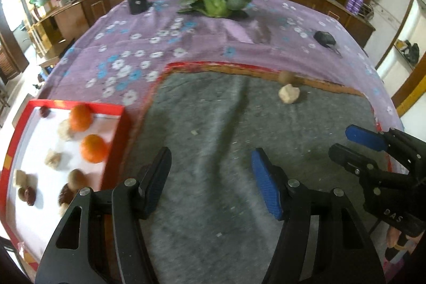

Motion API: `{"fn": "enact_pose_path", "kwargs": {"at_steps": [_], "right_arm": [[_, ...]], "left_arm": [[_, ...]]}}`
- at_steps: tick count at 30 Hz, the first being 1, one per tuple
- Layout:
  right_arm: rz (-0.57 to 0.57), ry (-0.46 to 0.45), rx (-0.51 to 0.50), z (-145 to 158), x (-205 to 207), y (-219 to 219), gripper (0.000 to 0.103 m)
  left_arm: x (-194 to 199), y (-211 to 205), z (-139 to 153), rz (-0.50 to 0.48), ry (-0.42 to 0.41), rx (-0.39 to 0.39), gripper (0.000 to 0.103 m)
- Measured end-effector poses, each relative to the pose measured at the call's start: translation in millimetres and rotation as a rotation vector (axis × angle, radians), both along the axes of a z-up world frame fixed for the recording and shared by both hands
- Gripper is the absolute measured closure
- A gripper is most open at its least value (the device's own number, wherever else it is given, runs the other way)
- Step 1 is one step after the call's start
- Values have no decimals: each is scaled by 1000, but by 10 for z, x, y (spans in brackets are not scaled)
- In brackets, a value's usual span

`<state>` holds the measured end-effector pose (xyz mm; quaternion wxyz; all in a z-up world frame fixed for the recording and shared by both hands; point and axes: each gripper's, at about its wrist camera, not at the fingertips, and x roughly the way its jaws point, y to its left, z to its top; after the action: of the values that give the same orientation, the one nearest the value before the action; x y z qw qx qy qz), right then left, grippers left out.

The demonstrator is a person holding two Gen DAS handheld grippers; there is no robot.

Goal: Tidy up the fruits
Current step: 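Move both grippers back over the last items on the felt, then grasp a beige chunk with the left gripper while the right gripper grasps a brown nut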

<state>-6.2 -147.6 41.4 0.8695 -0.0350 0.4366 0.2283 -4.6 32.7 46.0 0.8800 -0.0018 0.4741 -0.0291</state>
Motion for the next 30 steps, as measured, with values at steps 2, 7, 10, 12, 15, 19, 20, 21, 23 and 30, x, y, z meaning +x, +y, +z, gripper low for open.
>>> {"fn": "enact_pose_path", "kwargs": {"at_steps": [2,7,10,12,15,19,20,21,23,30], "right_arm": [[-6,5,-8,-23,51,-49,59],[-29,13,-6,-57,112,-195,58],[-50,15,0,-81,151,-302,58],[-72,15,11,-85,180,-376,58],[-96,15,32,-85,212,-489,58],[-115,22,53,-107,255,-590,58],[-119,23,58,-114,263,-609,58],[-122,24,61,-122,272,-621,58],[-127,29,66,-143,289,-640,58],[-106,31,46,-126,313,-539,58]], "left_arm": [[44,-63,-6,-11,3,-3,40],[225,-266,-24,-35,11,-20,40],[343,-418,-33,-59,4,-31,40],[444,-540,-48,-91,4,-46,40],[599,-710,-112,-129,5,-37,40],[798,-856,-226,-152,23,-13,40],[832,-875,-249,-155,26,-9,40],[868,-893,-275,-159,28,-2,40],[907,-882,-333,-150,29,19,41],[856,-762,-274,-176,16,-55,78]]}}
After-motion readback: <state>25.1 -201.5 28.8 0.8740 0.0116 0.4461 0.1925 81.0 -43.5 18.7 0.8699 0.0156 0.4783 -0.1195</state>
